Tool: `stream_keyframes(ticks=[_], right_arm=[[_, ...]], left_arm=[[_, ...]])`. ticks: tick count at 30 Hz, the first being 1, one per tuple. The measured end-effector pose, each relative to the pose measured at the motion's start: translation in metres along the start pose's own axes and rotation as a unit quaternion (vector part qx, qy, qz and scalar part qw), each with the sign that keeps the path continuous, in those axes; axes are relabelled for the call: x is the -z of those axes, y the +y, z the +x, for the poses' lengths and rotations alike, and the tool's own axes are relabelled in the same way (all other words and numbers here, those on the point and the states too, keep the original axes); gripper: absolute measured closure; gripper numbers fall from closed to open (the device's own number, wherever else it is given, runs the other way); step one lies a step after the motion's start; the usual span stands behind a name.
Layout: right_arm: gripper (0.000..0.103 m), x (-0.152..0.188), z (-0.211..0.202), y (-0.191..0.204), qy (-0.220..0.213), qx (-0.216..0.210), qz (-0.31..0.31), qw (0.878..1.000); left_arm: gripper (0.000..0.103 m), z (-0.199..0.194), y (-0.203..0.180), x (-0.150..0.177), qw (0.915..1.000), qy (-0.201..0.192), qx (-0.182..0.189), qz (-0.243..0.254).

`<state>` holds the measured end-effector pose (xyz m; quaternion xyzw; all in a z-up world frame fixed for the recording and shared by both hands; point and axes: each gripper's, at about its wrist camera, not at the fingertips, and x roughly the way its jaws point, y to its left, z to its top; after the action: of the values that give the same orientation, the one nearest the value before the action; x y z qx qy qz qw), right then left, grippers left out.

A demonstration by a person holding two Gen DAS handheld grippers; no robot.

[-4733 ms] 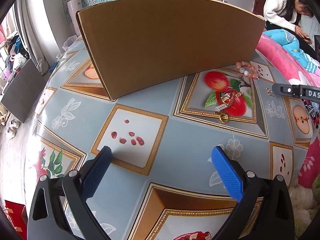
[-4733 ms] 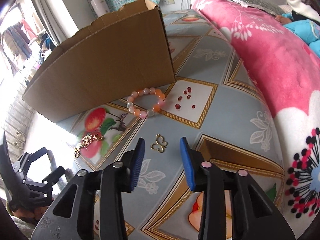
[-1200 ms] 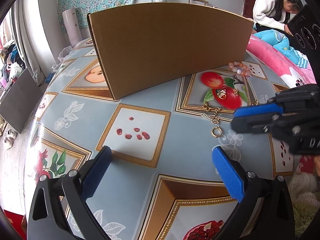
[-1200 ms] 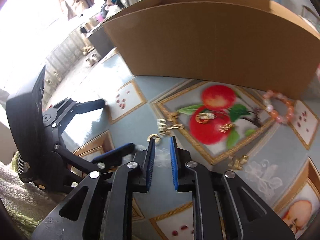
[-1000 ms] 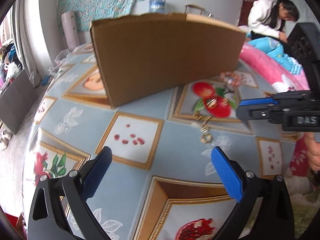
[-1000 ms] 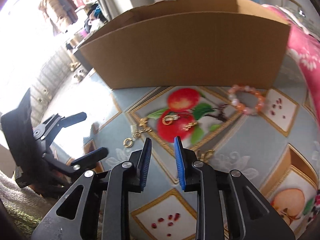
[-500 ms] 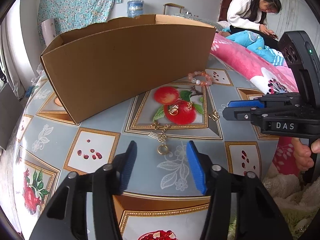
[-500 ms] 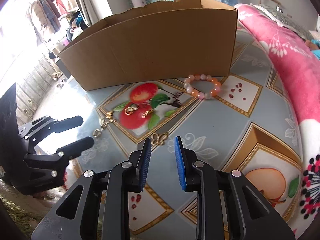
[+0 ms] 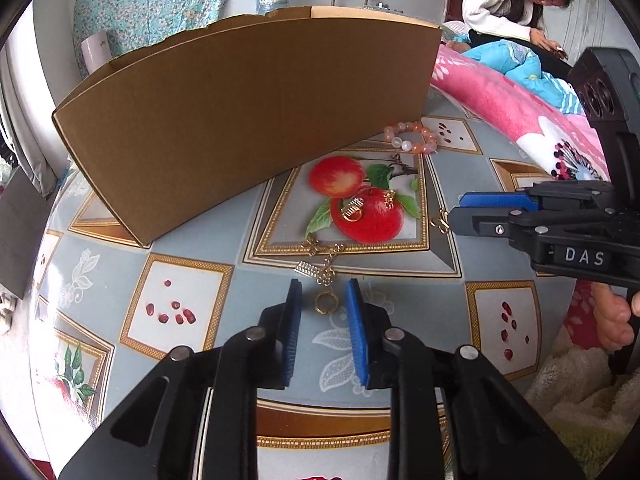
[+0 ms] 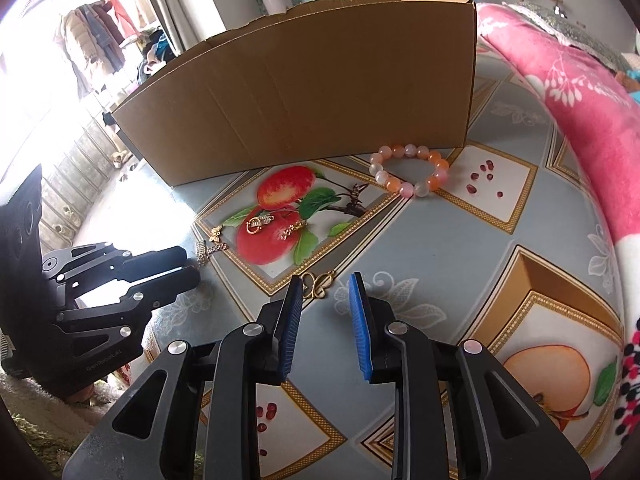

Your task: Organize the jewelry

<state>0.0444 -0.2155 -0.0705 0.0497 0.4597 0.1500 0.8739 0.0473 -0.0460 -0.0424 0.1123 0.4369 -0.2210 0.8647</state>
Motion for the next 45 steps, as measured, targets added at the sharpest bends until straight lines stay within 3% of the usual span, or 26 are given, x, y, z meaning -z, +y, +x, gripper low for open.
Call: stream_keyframes(ticks=[2, 6, 14, 22, 36, 40, 45], right_arm=[[0.079, 0.0, -0.001, -0.001, 0.0, 0.002, 0.0, 1.0], [0.079, -0.002, -0.004, 0.0, -0.004, 0.007, 0.001, 1.0], [0.079, -0.011, -0.013, 0.006, -0.016, 0.015, -0.006, 1.0], [0.082, -0.031, 0.013, 0.033, 0.013, -0.056, -0.005, 0.998], [0.082, -0.05, 0.056, 0.088, 0.024, 0.05, -0.127, 0.99], [0.091, -0.048, 0.059, 0.102, 0.026, 0.059, -0.145, 0.987], [0.093, -0.046, 0.061, 0.11, 0.028, 0.062, -0.146, 0.987]], left_arm=[[0.082, 0.0, -0.001, 0.0, 1.0, 0.001, -0.004, 0.003], [0.093, 0.002, -0.002, 0.0, 0.9999, -0.001, -0.014, 0.002], [0.093, -0.001, 0.005, 0.004, 0.9999, -0.007, -0.014, -0.007], [0.093, -0.009, 0.018, 0.014, 0.9996, -0.011, -0.016, -0.02], [0.093, -0.011, 0.03, 0.019, 0.9993, -0.025, 0.0, -0.03], [0.092, -0.011, 0.031, 0.02, 0.9992, -0.027, 0.003, -0.03], [0.092, -0.011, 0.033, 0.02, 0.999, -0.03, 0.005, -0.033]])
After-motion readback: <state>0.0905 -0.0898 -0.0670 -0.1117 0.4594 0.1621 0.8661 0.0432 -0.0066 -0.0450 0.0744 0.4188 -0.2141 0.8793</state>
